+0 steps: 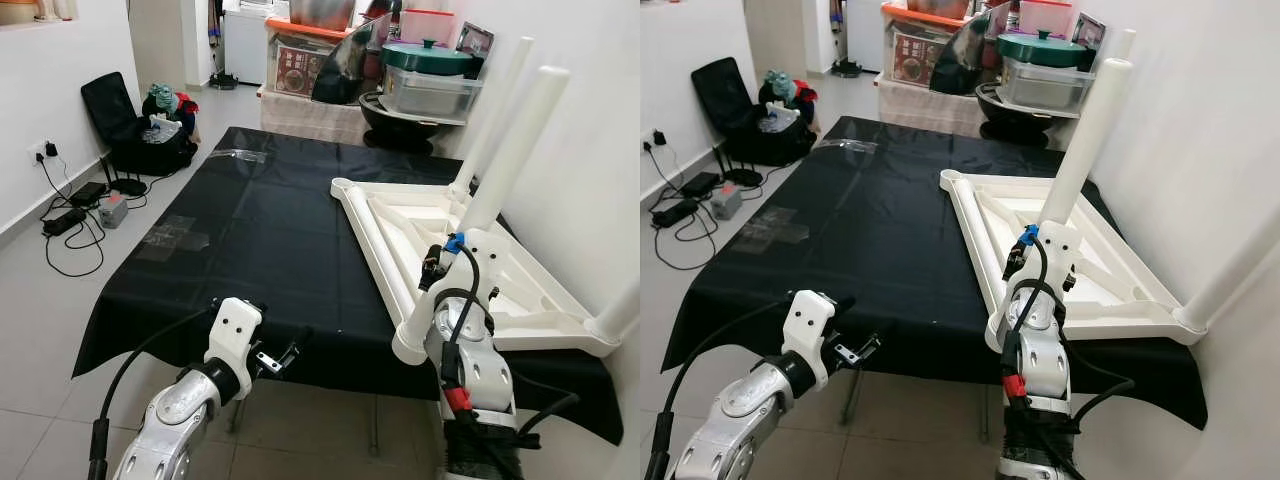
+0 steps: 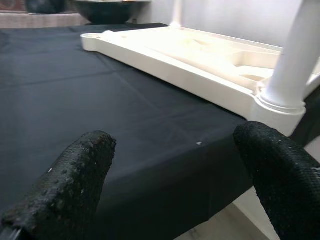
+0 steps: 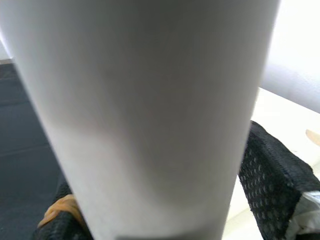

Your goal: Building children table

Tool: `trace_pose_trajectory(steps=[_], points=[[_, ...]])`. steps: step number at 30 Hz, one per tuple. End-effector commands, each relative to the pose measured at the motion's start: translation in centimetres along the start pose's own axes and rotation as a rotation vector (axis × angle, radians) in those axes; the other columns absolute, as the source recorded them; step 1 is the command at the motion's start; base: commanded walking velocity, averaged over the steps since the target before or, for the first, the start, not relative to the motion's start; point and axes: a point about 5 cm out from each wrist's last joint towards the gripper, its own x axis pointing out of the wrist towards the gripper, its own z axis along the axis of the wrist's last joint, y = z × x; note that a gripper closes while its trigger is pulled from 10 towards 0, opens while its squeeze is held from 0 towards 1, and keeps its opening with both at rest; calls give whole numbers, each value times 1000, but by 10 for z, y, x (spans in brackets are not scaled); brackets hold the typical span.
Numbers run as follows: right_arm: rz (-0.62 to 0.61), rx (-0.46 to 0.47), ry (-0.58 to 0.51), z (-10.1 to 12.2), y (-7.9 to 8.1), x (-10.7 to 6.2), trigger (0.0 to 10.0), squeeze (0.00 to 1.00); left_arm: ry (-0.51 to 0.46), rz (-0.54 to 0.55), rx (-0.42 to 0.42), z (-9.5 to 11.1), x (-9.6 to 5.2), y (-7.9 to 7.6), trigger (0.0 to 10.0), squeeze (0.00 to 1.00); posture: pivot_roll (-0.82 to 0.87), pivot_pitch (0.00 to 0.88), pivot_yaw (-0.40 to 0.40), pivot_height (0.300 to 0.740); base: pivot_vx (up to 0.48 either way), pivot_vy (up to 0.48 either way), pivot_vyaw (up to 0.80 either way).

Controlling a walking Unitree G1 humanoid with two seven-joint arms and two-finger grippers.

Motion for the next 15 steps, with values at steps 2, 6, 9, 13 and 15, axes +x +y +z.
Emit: trace_pose_trajectory(steps=[2,6,9,13,15], points=[[66,26,-19,2,-10,3,10000,0,17,-8,2,-4,1,-2,10000,0,79,0,-112,740,0,0,0],[199,29,-37,4,-3,2,10000,0,16,-10,2,-4,1,-2,10000,0,78,0,-110,740,0,0,0],[475,-29,-101,10,9,-1,10000,0,15,-14,3,-3,2,-1,10000,0,78,0,-111,740,0,0,0],[685,-96,-129,13,16,-4,10000,0,13,-15,5,-3,2,-1,10000,0,91,0,-118,740,0,0,0],[685,-96,-129,13,16,-4,10000,0,13,-15,5,-3,2,-1,10000,0,91,0,-118,740,0,0,0]])
